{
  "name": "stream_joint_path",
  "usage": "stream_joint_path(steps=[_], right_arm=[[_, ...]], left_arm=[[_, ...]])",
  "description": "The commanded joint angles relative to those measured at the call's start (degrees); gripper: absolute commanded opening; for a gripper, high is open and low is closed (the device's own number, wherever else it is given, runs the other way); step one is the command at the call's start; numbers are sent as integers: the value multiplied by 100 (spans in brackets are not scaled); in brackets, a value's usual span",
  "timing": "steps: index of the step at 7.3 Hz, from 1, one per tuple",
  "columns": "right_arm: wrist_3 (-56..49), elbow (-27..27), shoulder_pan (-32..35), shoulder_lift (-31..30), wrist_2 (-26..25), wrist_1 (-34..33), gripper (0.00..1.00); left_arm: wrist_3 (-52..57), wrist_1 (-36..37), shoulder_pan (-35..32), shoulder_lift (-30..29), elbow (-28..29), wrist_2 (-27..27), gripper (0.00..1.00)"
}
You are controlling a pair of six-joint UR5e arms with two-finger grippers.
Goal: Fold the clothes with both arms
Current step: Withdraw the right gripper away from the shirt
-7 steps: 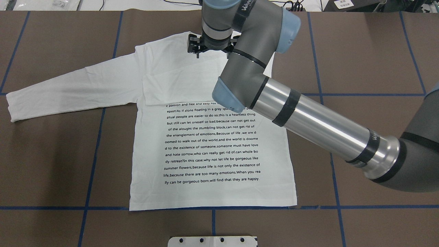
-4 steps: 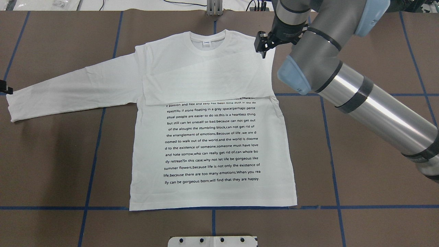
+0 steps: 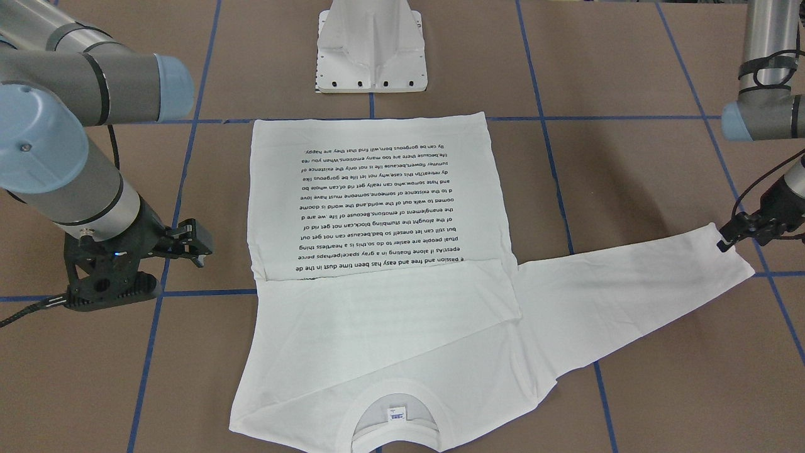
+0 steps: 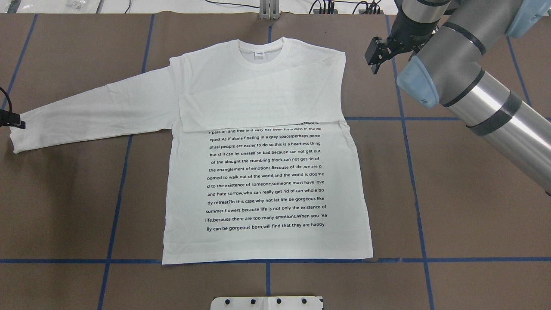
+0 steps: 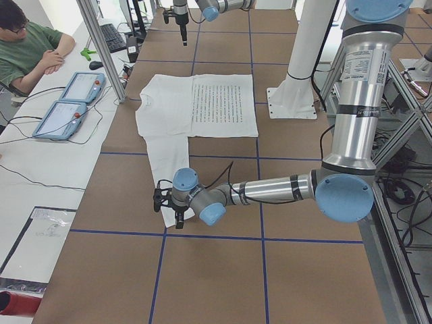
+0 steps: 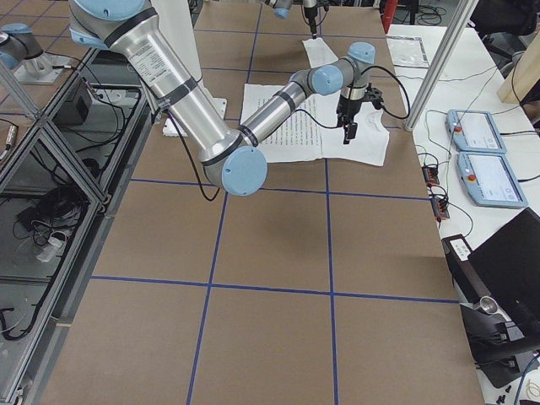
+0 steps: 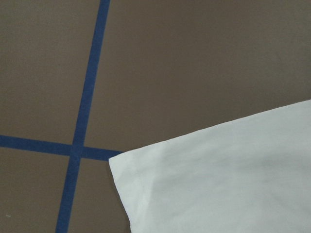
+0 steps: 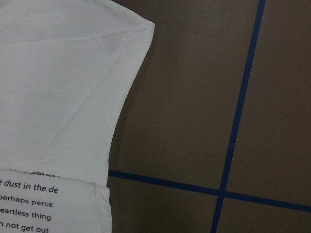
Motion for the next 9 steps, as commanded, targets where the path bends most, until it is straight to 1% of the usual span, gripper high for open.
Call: stream_joint_path(steps=[1, 2, 4, 8, 9], right_arm=[[-15, 141, 35, -95, 155, 4, 100], [-15, 228, 35, -130, 147, 4, 100], [37, 308, 26, -156, 138, 4, 100], [46, 317, 17, -156, 138, 4, 100], [46, 308, 17, -156, 138, 4, 100]], left_arm=[[15, -125, 56, -86, 199, 94, 96], [7, -133, 56, -86, 217, 277, 93], [7, -160, 83, -86, 234, 288, 83], [-20, -168, 179, -86, 226, 244, 81], [-37, -160, 179, -86, 208, 227, 68]])
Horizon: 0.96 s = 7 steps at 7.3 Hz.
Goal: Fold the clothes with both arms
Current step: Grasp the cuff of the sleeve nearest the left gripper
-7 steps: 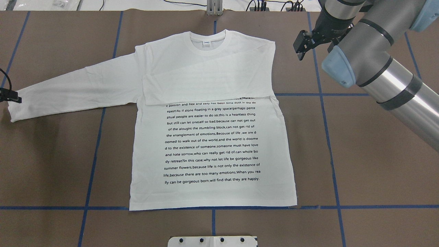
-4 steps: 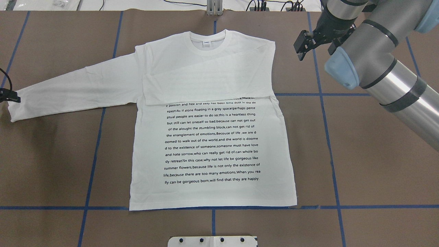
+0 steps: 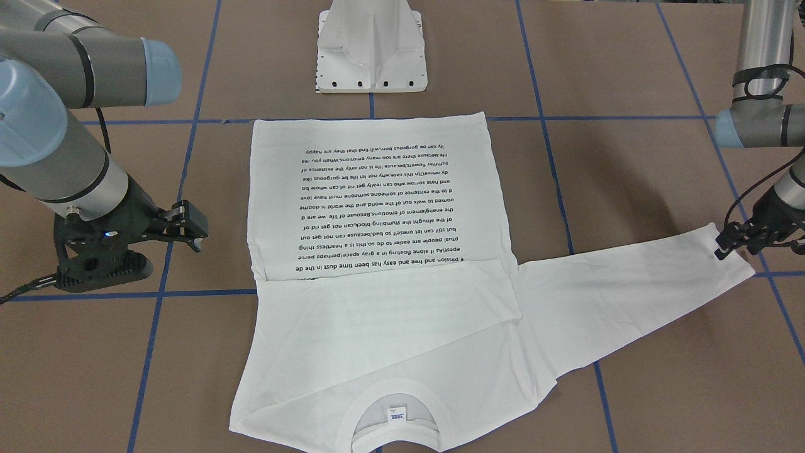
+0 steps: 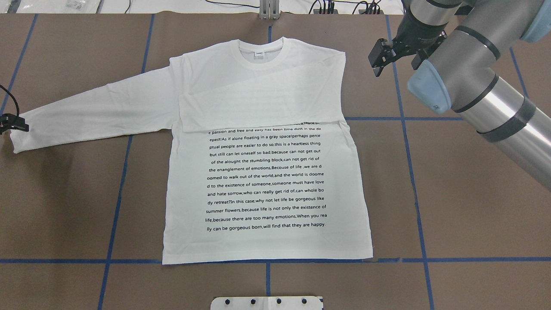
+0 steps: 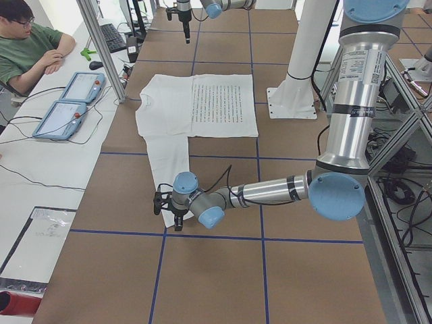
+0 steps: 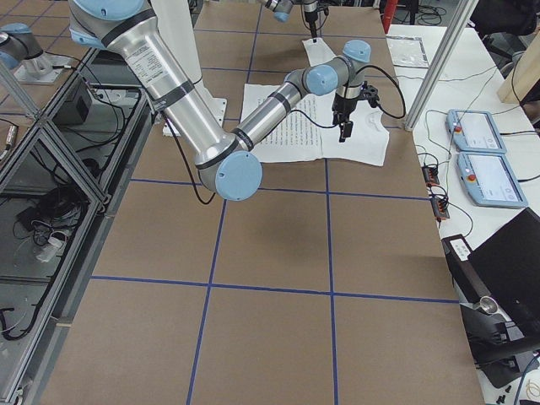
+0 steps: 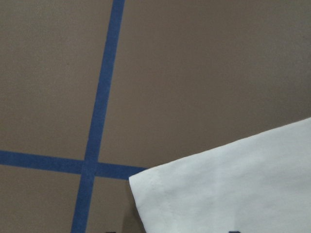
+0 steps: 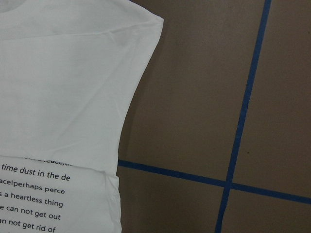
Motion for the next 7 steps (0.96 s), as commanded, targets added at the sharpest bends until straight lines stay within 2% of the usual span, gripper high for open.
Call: stream_joint_path(steps=[1, 2, 5, 6, 7], right_arm=[[4, -3, -1, 0, 0, 0, 100], [12, -3, -1, 8, 0, 0, 100], [21, 5, 8, 9, 0, -9, 100], [21, 6, 0, 9, -9, -9, 100], [21, 6, 8, 0, -9, -9, 100]], left_arm=[[-20, 4, 8, 0, -16, -27, 54], [-11, 4, 8, 0, -8, -27, 43], [-11, -5, 8, 0, -34, -36, 17], [-11, -5, 17, 0, -60, -44, 13], [-20, -5, 17, 9, -104, -53, 5]])
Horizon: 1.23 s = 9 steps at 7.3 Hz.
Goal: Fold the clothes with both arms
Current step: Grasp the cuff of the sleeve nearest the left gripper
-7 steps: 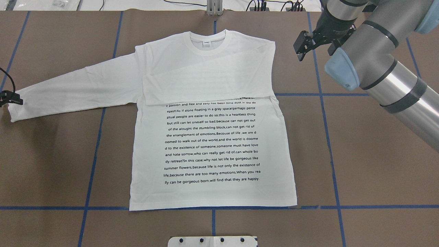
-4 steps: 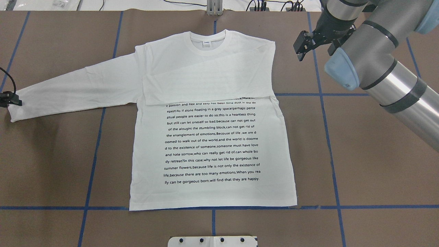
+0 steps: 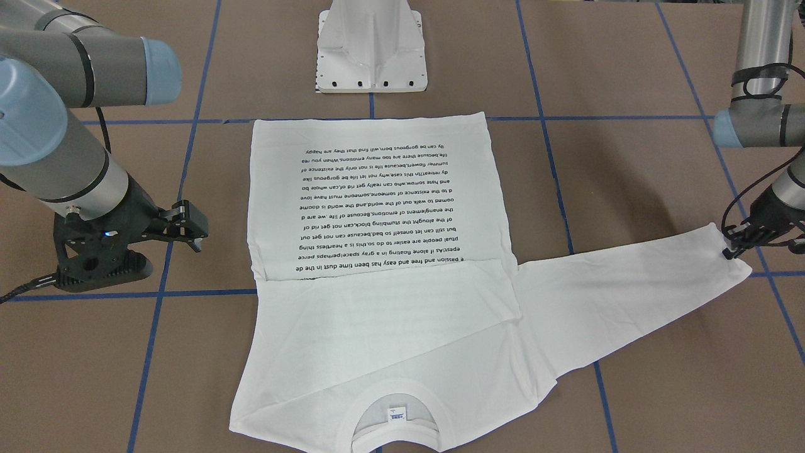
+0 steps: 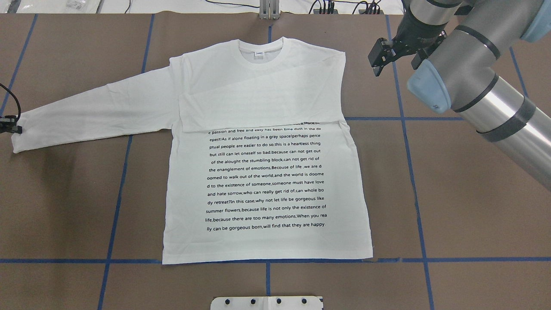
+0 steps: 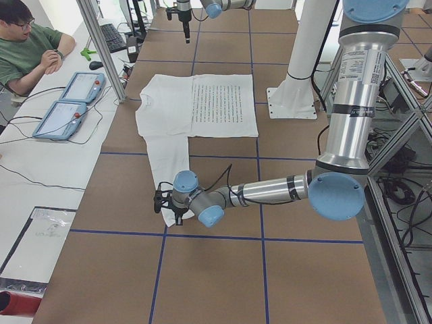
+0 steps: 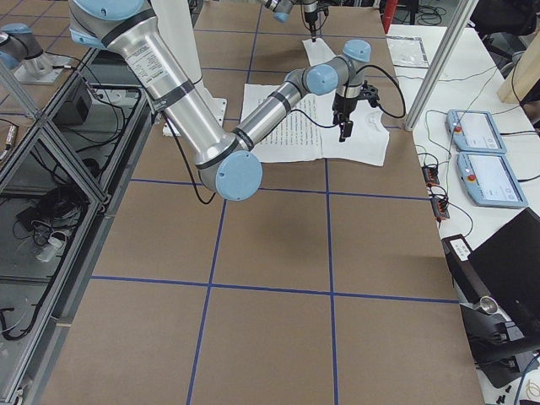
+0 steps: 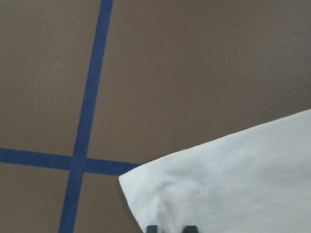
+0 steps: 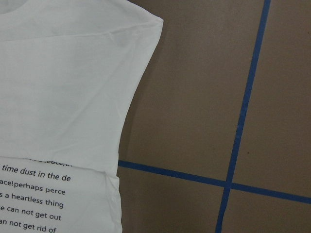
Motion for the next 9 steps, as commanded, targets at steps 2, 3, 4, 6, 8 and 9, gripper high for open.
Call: stream_joint_path(steps=[2, 3, 4, 6, 8, 9], right_arm=[[-9, 1, 22, -25, 5, 7, 100], [-9, 1, 74, -77, 31, 7, 100], [-43, 236, 101, -313, 32, 7, 100], [-88, 667, 180, -822, 32, 8, 100], [-88, 941, 250, -1420, 41, 25, 100], [-96, 1185, 268, -1866, 14, 103, 100]], left_arm=[[-172, 52, 3, 51, -420, -404, 0], [-539, 78, 12, 42, -648, -414, 0], [-708, 96, 64, 33, -850, -414, 0], [-1288, 166, 178, -220, -1281, -651, 0], [-1553, 1844, 222, -1253, -1877, -800, 0], [-1667, 2846, 362, -1824, -2220, -801, 0]])
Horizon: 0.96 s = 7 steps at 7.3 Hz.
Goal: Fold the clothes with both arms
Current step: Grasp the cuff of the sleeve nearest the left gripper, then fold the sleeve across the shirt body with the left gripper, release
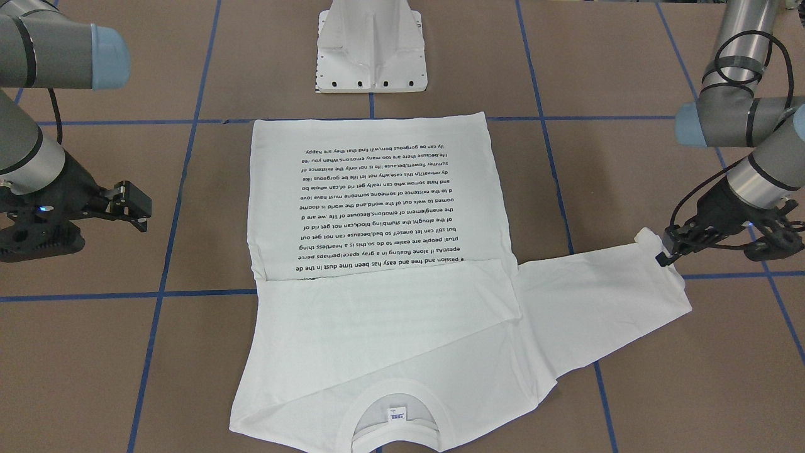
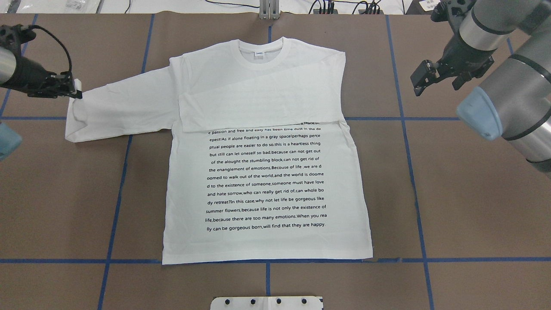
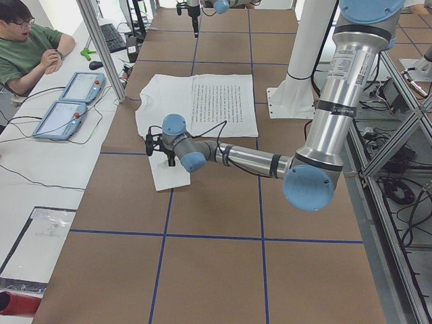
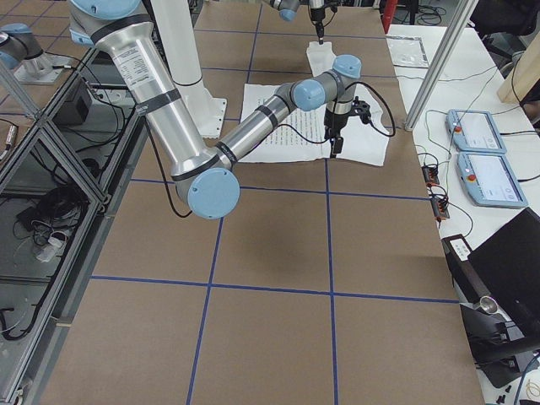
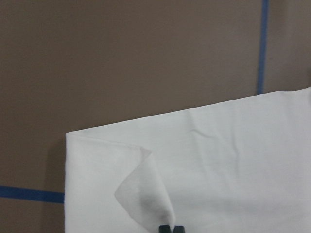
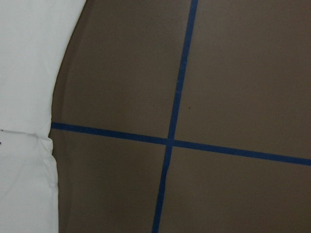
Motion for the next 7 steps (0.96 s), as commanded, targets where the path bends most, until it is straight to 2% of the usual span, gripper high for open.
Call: stream_joint_path(steps=[1, 2, 4, 5, 7], right_arm=[[-14, 414, 176, -790, 7, 184, 100], [-127, 503, 238, -1098, -2, 307, 100], [-216, 486, 283, -1530, -11, 684, 100], [-190, 486, 283, -1549, -19, 695, 100], [-181, 477, 283, -1532, -19, 695, 100]], left_arm=[[-500, 1821, 407, -1370, -465, -38, 0], [-1043, 1880, 836, -2012, -292, -30, 0], [-1887, 1854, 971, -3400, 314, -56, 0], [-2370, 1872, 972, -3999, 534, -73, 0], [-2866, 1828, 1234, -4260, 536, -232, 0]])
